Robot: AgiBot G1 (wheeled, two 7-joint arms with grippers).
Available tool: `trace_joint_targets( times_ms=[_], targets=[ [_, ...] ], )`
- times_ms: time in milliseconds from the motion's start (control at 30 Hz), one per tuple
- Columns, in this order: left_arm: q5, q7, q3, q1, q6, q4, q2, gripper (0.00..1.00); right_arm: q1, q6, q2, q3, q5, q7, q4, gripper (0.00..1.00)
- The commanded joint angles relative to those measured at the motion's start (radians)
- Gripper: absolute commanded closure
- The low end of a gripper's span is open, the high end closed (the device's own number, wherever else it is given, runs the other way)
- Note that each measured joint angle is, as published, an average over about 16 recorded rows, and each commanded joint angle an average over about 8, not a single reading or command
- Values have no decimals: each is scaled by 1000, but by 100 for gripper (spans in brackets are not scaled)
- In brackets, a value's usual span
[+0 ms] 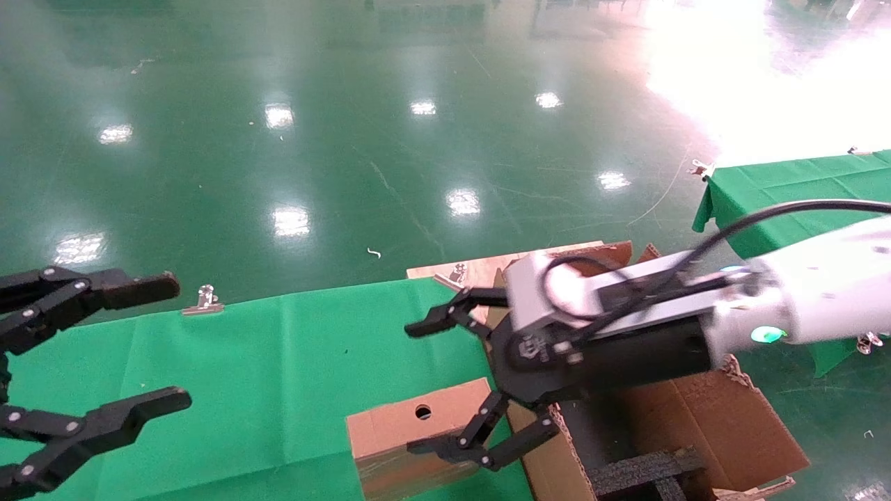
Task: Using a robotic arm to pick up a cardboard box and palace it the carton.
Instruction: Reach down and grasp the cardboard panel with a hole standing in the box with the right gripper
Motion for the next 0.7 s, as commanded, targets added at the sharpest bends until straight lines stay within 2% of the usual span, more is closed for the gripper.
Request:
trace_joint_targets(
  times_ms=[33, 333, 700],
  targets=[
    [0, 0, 0, 0, 0, 0, 0, 100, 50, -12, -17, -43, -70, 13, -4, 0],
    [0, 0, 0, 0, 0, 0, 0, 100, 222, -16, -107, -265, -251, -29, -61, 0],
    [0, 0, 0, 0, 0, 0, 0, 100, 344, -11, -204, -471, -341, -95, -154, 0]
  ],
)
